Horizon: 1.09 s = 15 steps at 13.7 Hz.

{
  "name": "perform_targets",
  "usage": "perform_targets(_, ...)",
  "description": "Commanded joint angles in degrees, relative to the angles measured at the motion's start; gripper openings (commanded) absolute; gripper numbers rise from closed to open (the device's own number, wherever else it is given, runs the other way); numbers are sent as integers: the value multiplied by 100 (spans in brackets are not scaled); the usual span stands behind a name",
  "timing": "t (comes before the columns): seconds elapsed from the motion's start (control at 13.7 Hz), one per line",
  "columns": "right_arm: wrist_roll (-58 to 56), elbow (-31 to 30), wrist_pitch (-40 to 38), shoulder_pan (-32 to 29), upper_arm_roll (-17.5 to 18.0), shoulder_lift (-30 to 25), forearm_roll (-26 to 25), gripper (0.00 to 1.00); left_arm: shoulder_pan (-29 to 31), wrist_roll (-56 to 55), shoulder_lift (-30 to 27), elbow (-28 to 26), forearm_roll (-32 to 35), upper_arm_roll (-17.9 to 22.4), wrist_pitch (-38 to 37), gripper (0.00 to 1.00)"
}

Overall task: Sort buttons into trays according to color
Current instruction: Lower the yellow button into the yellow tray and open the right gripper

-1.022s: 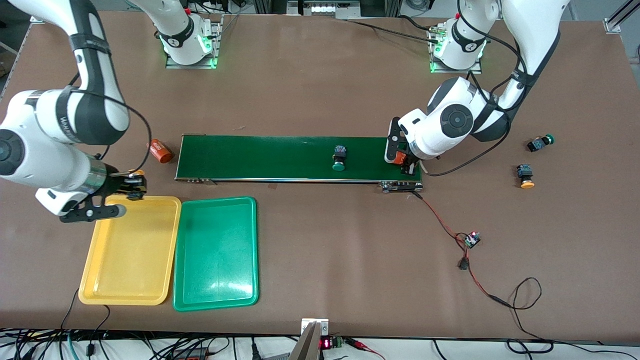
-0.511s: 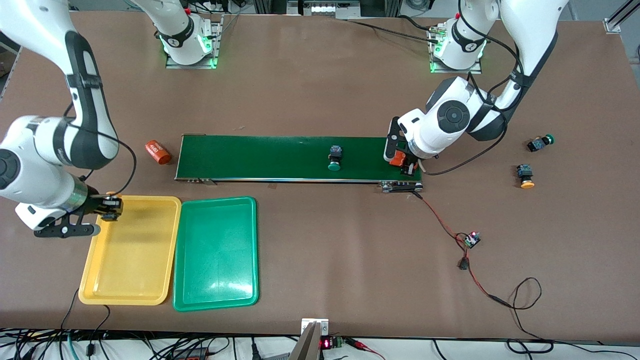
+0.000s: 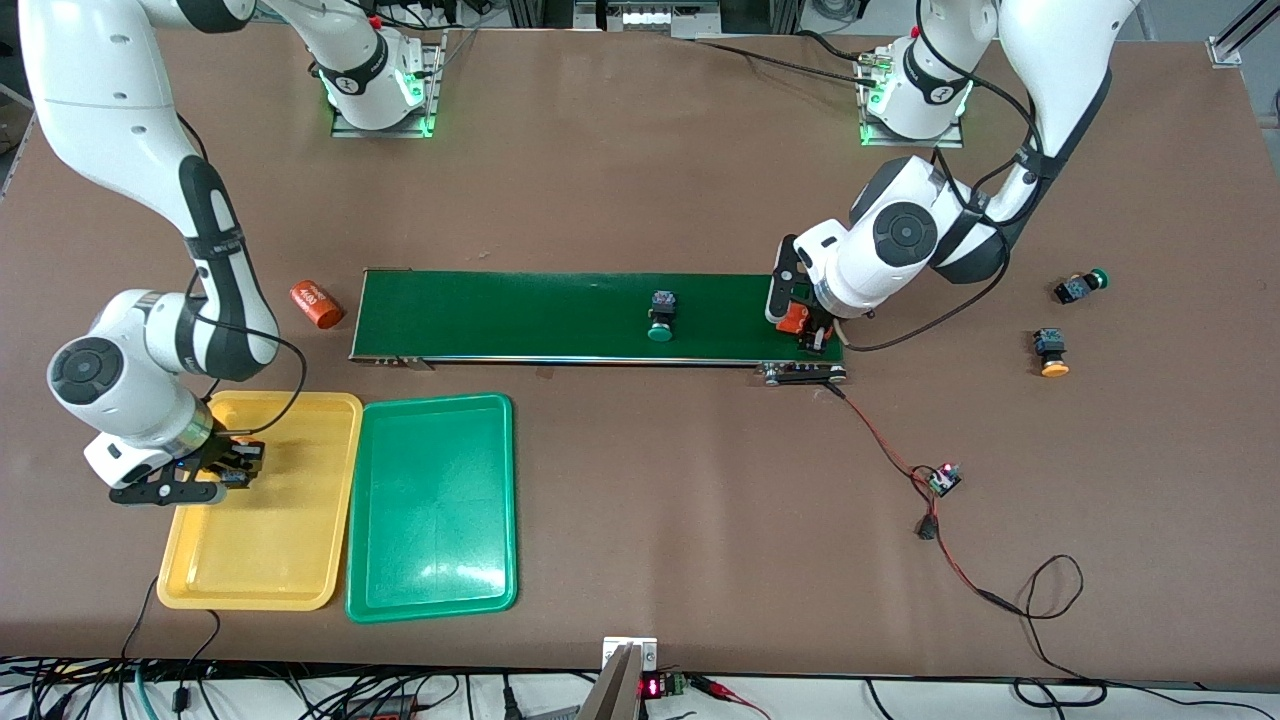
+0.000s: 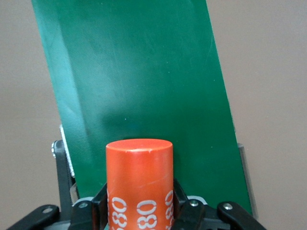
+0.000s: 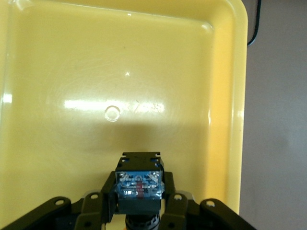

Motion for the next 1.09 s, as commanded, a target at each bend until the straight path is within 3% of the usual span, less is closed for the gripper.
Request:
perform_targets(0.0, 20, -17, 560, -90, 109, 207, -86, 1, 5, -59, 76, -55, 145, -4, 157, 13)
perform_targets(0.07, 29, -26, 693, -90, 109, 270, -85, 2, 14, -59, 76, -64, 145, 5, 157, 15)
perform_targets(0.15, 38, -26, 703, -90, 109, 288, -85, 23, 14, -59, 76, -64, 145, 5, 157, 23)
perform_targets(0.22, 20, -26, 703, -90, 109, 288, -85, 77, 14, -85, 68, -64, 145, 5, 148, 76)
perform_targets(0.29, 3, -34, 703, -73, 109, 279, -94, 89, 14, -94, 15, -55, 145, -4, 122, 100)
perform_targets(0.36, -32, -26, 694, -64, 100, 270, -112, 100, 22, -111, -64, -38, 145, -12, 52, 100)
perform_targets(0.58, -243, -43, 520, -81, 100, 130, -112, 100, 40, -85, -537, 76, 84, -47, -455, 100)
perform_targets(0.8, -25, -17, -978, -55, 222, -474, -42, 100, 258, -59, -1022, 611, 48, -21, -1292, 100)
perform_targets(1.02, 336, 18, -2308, -46, 381, -1055, -33, 100, 1066, -68, -856, 972, -57, -4, -1258, 100)
